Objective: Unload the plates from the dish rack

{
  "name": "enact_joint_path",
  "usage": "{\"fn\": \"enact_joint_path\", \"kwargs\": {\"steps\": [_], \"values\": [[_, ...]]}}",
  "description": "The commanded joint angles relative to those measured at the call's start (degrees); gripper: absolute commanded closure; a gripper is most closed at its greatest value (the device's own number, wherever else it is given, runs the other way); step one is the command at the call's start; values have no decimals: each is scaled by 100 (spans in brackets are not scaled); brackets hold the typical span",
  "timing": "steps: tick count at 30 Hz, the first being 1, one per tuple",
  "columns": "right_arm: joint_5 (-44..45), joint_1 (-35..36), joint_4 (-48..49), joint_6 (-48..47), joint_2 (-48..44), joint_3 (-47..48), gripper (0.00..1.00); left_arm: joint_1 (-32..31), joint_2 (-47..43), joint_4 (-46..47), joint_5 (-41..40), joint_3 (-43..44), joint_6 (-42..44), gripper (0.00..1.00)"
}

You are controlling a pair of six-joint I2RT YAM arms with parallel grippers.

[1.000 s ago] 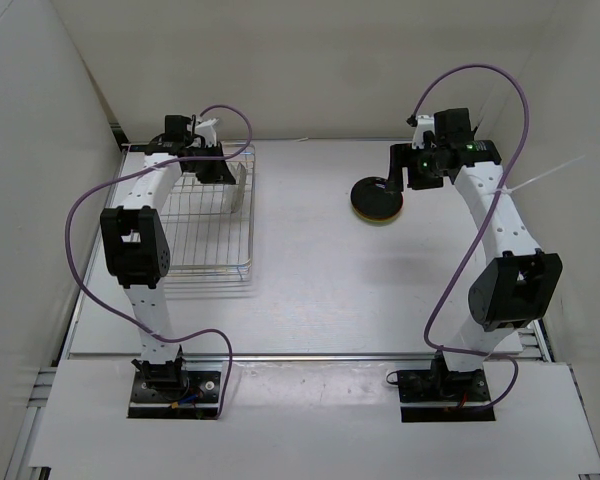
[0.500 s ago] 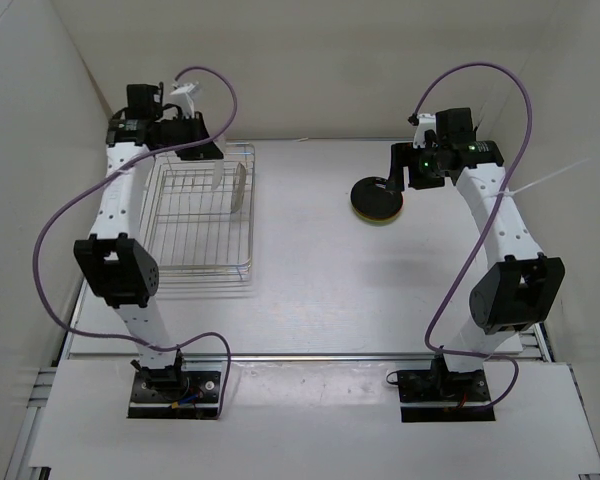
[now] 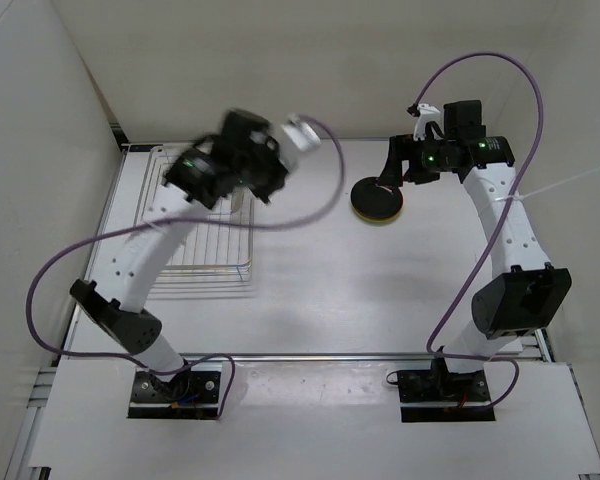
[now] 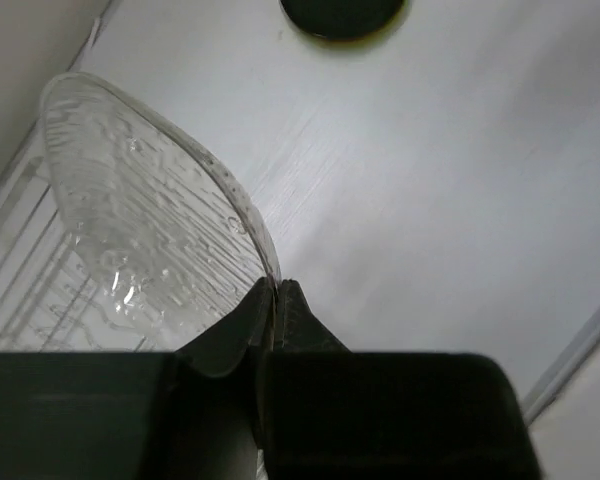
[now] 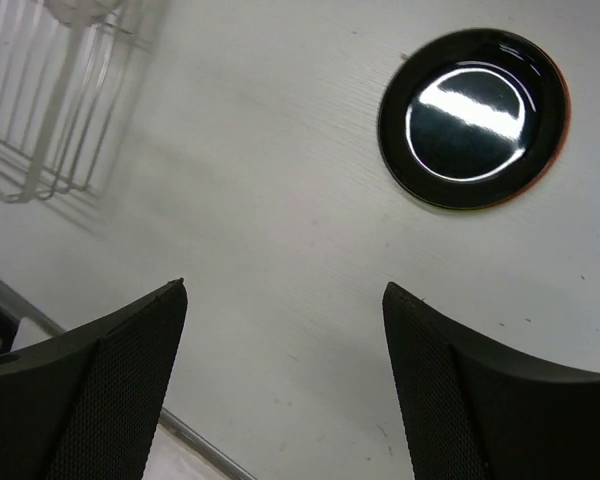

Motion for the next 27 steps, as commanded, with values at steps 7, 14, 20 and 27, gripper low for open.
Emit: {"fn": "enact_joint_path", "kwargs": {"steps": [7, 14, 20, 27], "values": [[-683, 23, 192, 579, -749, 171, 3, -3290, -395, 2463, -6300, -2508, 3200, 89], [-1096, 23, 525, 931, -916, -277, 5, -4311, 447, 2201, -6432, -1718, 3114, 89], [-1405, 23, 614, 1010, -986, -401, 8, -4629, 738, 1956, -6309, -1391, 2939, 89], [-201, 23, 727, 1142, -1355, -339, 9, -4629, 870, 1841, -6142, -1391, 2762, 89]]}}
